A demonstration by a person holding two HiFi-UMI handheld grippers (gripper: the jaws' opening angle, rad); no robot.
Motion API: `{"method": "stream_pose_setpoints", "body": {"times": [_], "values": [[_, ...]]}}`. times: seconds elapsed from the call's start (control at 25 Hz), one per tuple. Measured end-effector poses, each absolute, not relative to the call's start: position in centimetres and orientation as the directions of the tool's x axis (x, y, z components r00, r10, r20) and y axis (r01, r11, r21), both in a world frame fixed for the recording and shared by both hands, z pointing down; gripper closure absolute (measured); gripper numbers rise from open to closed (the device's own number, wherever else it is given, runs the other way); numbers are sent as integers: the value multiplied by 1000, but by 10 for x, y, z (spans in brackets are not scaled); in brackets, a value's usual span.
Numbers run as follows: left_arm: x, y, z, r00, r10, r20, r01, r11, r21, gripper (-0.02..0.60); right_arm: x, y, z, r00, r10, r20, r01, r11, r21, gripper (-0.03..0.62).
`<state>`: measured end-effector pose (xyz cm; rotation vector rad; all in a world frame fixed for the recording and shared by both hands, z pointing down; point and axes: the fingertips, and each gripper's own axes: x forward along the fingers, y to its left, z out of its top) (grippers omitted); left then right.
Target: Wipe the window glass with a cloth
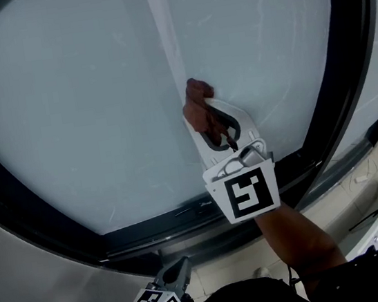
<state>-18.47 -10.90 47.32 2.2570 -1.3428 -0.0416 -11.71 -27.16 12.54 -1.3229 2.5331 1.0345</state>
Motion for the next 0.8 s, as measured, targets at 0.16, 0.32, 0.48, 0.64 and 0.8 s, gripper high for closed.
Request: {"method": "stream_pose_setpoints", "body": {"times": [0.16, 0.32, 0.48, 0.64, 0.8], "values": [[-186, -109, 468, 511, -828, 231, -814, -380, 439, 565, -119, -271, 124, -620, -678, -395, -766, 415, 491, 513], [-187, -108, 472, 522, -826, 211, -804, -395, 445, 565, -119, -271, 122, -620, -669, -411, -778, 456, 432, 512], [-189, -103, 468, 526, -823, 215, -802, -397, 446, 565, -120, -271, 124, -615, -672, -412, -778, 434, 455, 513], [-197, -98, 472, 529, -823, 207, -799, -401, 447, 565, -119, -272, 124, -616, -664, -425, -783, 455, 424, 513], [-205, -92, 470, 525, -827, 202, -802, -400, 444, 565, -118, -272, 126, -608, -675, -418, -789, 454, 414, 513]]}}
